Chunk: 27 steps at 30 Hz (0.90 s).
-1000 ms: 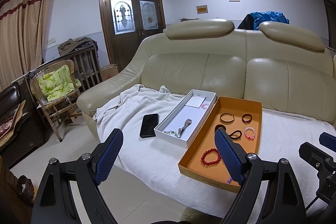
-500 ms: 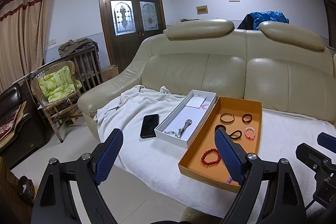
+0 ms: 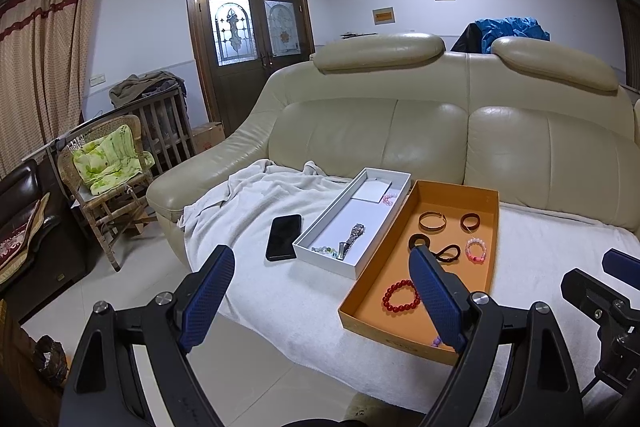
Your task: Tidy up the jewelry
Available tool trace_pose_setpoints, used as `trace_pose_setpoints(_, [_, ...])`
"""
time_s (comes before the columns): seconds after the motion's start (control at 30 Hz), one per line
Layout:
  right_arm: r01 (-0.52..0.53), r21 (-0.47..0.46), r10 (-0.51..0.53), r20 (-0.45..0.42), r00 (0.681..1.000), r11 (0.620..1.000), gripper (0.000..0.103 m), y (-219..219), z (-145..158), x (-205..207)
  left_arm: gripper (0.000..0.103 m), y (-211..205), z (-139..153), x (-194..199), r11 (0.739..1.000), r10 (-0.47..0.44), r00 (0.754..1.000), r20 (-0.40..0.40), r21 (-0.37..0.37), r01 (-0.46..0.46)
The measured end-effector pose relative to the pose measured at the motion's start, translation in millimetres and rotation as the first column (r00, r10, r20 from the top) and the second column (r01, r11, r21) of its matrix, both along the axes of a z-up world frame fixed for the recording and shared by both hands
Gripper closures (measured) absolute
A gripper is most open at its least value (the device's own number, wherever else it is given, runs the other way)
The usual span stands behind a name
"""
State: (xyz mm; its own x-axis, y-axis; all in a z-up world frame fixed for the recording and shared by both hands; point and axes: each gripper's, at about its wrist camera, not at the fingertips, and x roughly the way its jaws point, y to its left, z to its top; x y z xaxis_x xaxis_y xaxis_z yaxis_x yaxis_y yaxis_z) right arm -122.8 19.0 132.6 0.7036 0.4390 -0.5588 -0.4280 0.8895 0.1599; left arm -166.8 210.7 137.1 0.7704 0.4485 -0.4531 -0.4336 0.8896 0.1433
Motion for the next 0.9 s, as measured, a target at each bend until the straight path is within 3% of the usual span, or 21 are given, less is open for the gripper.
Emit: trace_pose_setpoints(0.9, [-0.017, -0.041, 0.018, 0.017, 1.000, 0.999, 0.030, 25, 1, 12, 0.014, 25, -7, 7, 0.999, 0.031, 1.000, -0.005, -0.035, -0.031])
